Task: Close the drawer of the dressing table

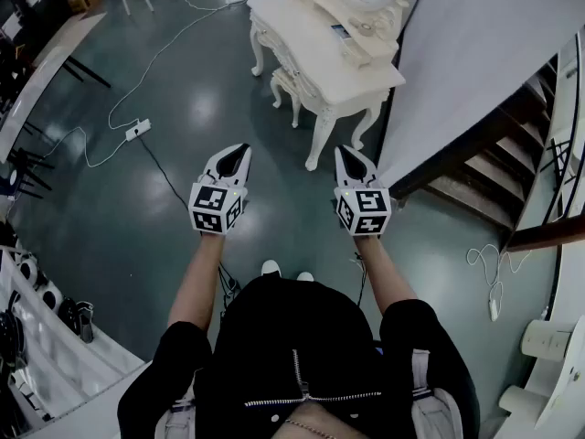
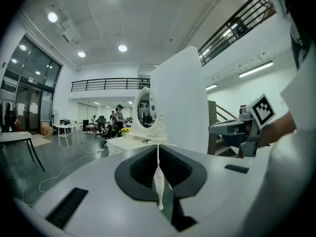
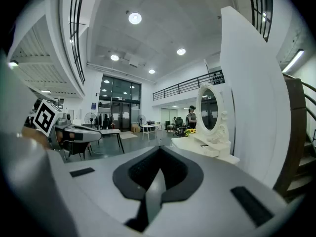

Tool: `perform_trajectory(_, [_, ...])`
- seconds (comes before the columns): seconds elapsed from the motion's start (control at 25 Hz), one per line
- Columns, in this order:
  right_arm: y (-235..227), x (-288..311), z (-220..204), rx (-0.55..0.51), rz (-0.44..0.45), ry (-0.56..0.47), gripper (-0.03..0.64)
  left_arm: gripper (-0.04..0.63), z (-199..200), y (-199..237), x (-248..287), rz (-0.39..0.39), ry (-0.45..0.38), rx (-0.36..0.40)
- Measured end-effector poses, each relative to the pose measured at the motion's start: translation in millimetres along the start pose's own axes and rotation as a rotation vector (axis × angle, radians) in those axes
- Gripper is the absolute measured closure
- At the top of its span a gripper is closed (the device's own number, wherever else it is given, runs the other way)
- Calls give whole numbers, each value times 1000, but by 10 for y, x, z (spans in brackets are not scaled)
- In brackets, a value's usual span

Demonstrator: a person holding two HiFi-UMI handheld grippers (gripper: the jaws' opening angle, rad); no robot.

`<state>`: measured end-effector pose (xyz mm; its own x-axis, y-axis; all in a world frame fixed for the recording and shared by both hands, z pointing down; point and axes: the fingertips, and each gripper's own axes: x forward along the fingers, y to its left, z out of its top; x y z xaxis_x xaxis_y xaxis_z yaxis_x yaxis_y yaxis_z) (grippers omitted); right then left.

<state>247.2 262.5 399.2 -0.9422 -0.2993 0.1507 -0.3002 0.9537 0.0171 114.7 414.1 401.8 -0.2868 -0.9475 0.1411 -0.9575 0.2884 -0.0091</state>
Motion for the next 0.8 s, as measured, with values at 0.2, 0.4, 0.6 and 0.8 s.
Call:
perform_trajectory(0.2, [87, 84, 48, 0, 0, -24, 614, 569, 8, 82, 22, -16, -6, 5])
perform_trajectory(0.4, [191, 189, 99, -27, 5, -47, 612, 569, -28, 187, 84, -34, -5, 4])
perform_trajectory(0.6, [208, 319, 75, -28, -8, -37, 612, 569, -74, 318, 173, -49, -1, 0])
perform_trajectory(0.8, [225, 465, 32, -7, -43, -32, 612, 569, -165, 482, 236, -71, 9, 0])
